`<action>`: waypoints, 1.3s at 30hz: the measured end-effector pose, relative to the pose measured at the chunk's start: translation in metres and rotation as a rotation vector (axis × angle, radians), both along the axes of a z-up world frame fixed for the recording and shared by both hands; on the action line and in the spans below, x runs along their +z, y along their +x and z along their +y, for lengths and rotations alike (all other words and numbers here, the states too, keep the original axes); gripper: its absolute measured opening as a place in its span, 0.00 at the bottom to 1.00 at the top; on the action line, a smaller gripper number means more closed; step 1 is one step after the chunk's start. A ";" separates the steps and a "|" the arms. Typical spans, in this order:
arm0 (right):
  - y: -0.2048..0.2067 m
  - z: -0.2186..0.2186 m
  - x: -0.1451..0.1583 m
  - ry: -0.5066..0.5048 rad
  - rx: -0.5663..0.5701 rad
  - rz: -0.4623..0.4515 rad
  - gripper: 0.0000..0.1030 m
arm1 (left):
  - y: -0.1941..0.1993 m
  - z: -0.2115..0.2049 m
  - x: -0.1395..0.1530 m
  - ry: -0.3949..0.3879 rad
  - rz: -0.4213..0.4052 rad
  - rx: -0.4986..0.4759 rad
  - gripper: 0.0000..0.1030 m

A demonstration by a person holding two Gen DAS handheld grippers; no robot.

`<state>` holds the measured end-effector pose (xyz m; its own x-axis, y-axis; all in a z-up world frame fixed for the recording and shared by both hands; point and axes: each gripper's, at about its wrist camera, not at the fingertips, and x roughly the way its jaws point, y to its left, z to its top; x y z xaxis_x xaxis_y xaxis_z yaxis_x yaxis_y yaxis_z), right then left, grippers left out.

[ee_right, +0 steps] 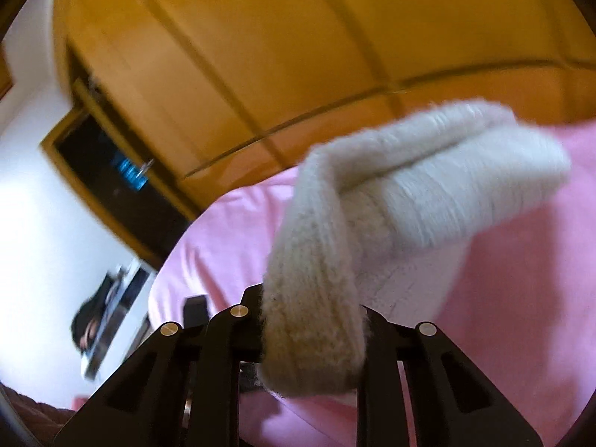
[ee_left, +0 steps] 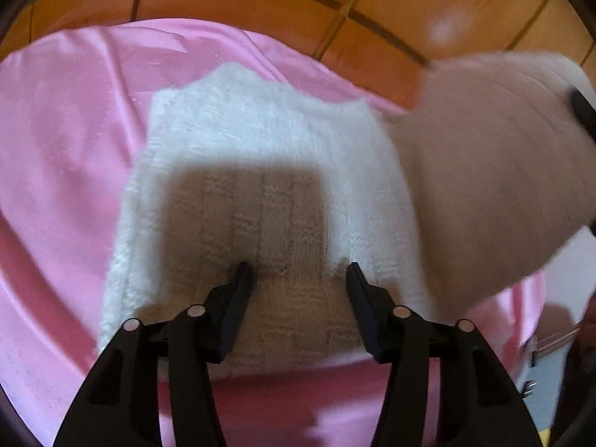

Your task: Fold small clothes

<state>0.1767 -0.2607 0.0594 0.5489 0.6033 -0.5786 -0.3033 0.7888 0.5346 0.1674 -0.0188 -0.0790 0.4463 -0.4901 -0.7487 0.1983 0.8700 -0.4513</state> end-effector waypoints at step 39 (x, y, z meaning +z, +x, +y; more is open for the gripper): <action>-0.035 0.069 -0.085 -0.448 0.077 0.065 0.41 | 0.001 0.085 0.025 -0.135 0.082 0.143 0.09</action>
<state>0.1414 -0.1920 -0.0260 0.4662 0.3234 -0.8234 -0.3473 0.9230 0.1659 0.1683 0.0663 -0.0540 0.4589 -0.5240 -0.7175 0.0344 0.8174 -0.5750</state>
